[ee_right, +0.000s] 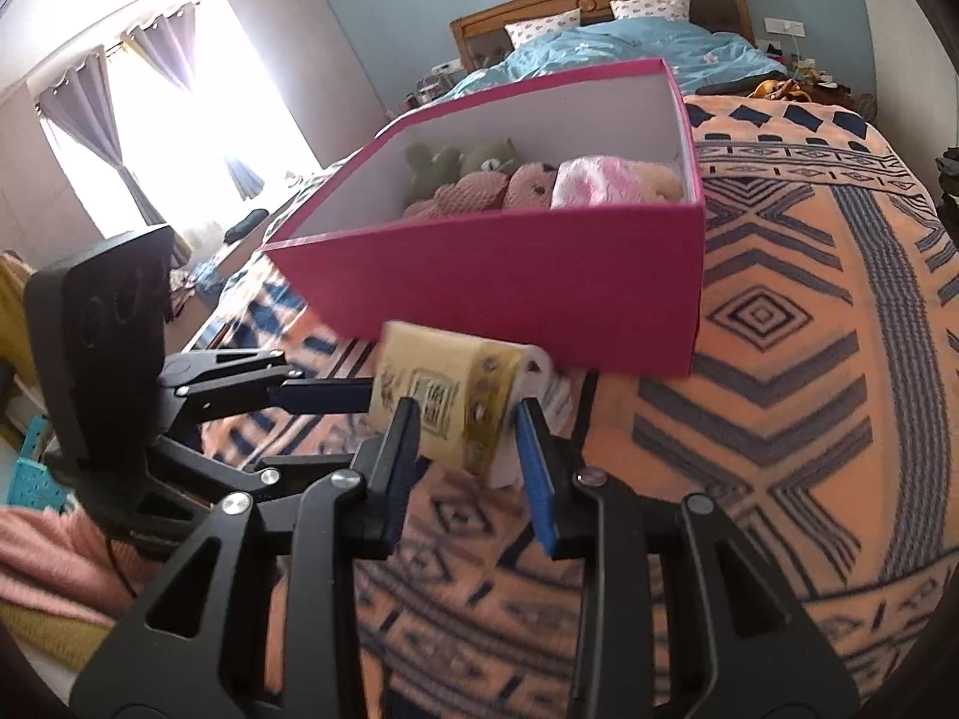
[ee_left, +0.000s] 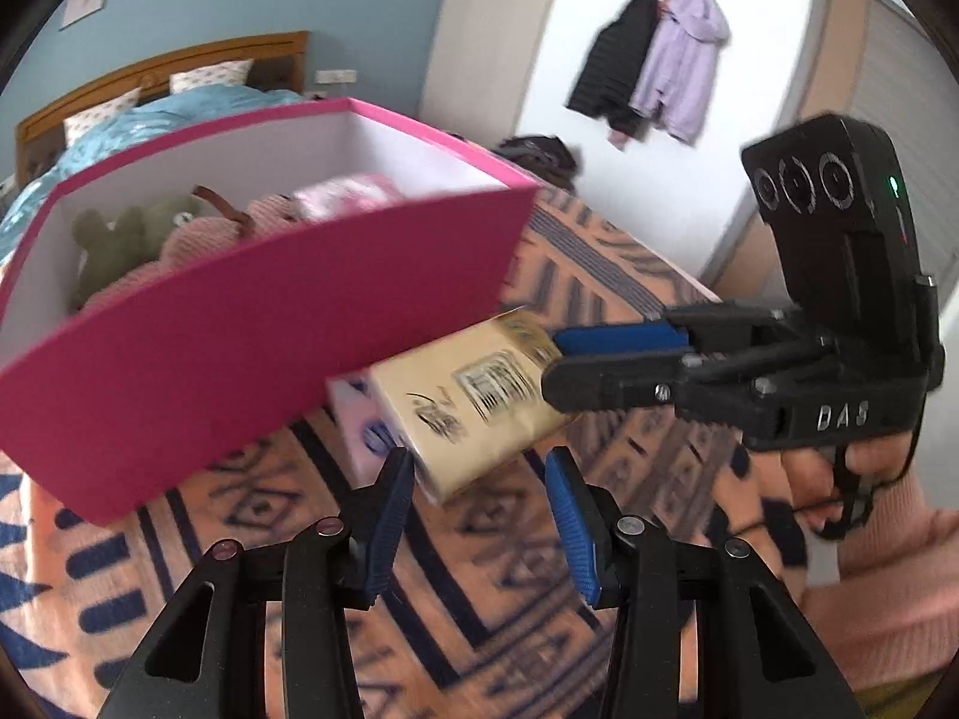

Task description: Organize objects

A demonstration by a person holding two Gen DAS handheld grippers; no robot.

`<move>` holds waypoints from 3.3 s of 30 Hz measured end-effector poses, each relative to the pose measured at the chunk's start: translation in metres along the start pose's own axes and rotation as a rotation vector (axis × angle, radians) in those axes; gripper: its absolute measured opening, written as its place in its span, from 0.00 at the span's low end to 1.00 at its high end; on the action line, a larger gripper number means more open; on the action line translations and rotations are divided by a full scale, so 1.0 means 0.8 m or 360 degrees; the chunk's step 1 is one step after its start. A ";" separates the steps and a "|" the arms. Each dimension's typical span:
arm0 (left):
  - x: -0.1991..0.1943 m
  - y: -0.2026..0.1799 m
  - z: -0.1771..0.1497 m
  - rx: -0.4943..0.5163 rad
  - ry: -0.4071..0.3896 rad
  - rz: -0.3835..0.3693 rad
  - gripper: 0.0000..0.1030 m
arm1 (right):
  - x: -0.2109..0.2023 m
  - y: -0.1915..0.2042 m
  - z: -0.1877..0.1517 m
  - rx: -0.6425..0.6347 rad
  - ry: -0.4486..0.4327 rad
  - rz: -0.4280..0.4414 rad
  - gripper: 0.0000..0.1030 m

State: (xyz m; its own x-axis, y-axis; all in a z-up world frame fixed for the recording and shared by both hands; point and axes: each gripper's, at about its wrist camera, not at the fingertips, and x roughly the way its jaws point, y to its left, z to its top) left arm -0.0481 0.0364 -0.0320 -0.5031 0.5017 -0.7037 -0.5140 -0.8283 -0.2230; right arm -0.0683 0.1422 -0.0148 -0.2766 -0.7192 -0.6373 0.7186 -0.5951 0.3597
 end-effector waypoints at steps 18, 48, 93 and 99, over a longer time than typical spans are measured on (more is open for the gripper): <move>0.012 0.006 -0.032 -0.0129 0.0094 -0.0029 0.44 | 0.015 -0.019 -0.056 0.0204 0.0121 0.0009 0.35; -0.020 -0.013 -0.013 -0.0096 -0.0042 -0.0006 0.32 | -0.009 0.006 -0.042 0.0110 -0.0006 -0.0007 0.35; -0.044 -0.011 0.027 -0.0057 -0.0206 0.0092 0.32 | -0.033 0.017 0.008 -0.0033 -0.0194 -0.0066 0.35; -0.046 -0.009 0.030 -0.0059 -0.0220 0.0100 0.32 | -0.033 0.019 0.012 -0.0047 -0.0203 -0.0066 0.35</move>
State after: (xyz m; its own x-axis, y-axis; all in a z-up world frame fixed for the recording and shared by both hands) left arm -0.0423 0.0297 0.0115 -0.6257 0.4760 -0.6180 -0.4535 -0.8666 -0.2082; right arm -0.0562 0.1488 0.0144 -0.3843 -0.7351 -0.5586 0.7230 -0.6159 0.3131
